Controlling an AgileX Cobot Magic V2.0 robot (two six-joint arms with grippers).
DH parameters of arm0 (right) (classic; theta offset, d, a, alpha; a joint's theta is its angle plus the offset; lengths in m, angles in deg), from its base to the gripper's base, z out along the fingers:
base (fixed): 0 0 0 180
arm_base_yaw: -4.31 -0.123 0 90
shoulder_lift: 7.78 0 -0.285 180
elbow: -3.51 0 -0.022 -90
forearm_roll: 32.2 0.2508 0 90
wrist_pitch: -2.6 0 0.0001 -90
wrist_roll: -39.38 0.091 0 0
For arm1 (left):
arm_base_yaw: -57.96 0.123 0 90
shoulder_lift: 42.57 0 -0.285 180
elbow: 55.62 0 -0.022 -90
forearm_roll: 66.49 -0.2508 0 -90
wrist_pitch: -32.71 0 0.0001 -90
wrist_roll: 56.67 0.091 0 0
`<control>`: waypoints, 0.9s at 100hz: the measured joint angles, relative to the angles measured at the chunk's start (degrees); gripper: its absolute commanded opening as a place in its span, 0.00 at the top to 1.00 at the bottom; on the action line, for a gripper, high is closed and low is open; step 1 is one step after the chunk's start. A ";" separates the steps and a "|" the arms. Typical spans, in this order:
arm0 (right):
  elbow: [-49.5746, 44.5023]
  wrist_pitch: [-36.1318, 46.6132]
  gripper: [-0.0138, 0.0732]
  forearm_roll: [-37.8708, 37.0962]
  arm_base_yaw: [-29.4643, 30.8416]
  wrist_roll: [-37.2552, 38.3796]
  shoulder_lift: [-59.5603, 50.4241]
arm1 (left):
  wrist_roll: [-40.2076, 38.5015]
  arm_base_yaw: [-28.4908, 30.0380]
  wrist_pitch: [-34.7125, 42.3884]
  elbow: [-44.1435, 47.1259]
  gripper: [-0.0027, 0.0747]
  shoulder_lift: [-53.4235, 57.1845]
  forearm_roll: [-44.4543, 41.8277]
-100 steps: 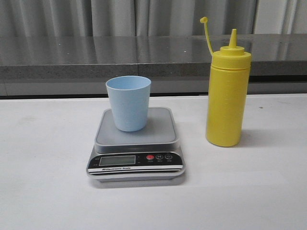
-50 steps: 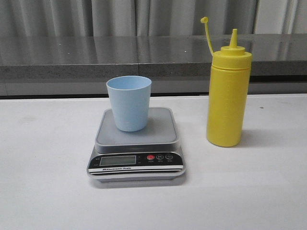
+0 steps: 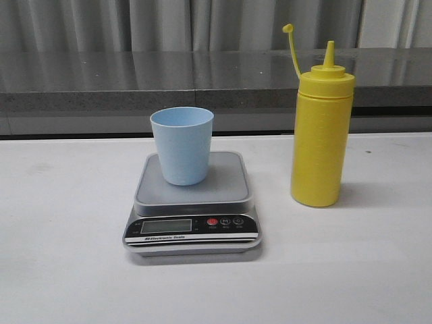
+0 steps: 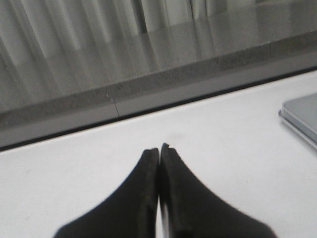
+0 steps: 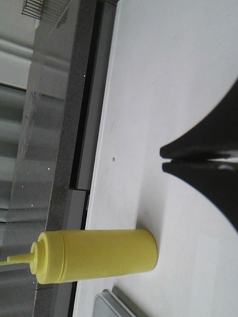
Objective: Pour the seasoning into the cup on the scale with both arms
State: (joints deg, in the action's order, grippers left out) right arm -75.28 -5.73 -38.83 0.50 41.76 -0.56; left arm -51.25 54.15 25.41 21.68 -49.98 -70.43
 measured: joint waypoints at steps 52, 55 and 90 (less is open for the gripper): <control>0.00 0.09 0.98 0.00 0.00 0.00 0.00 | 0.00 0.00 2.50 0.00 0.99 0.00 -1.04; 0.00 0.09 0.98 0.00 0.00 0.00 0.00 | 0.00 0.00 2.50 0.00 0.99 0.00 -1.04; 0.00 0.09 0.98 0.00 0.00 0.00 0.00 | 0.00 0.00 2.50 0.00 0.99 0.00 -1.04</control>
State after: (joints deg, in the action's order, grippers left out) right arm -75.28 -5.64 -38.83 0.50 41.76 -0.56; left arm -51.25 54.15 27.91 21.68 -49.98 -71.47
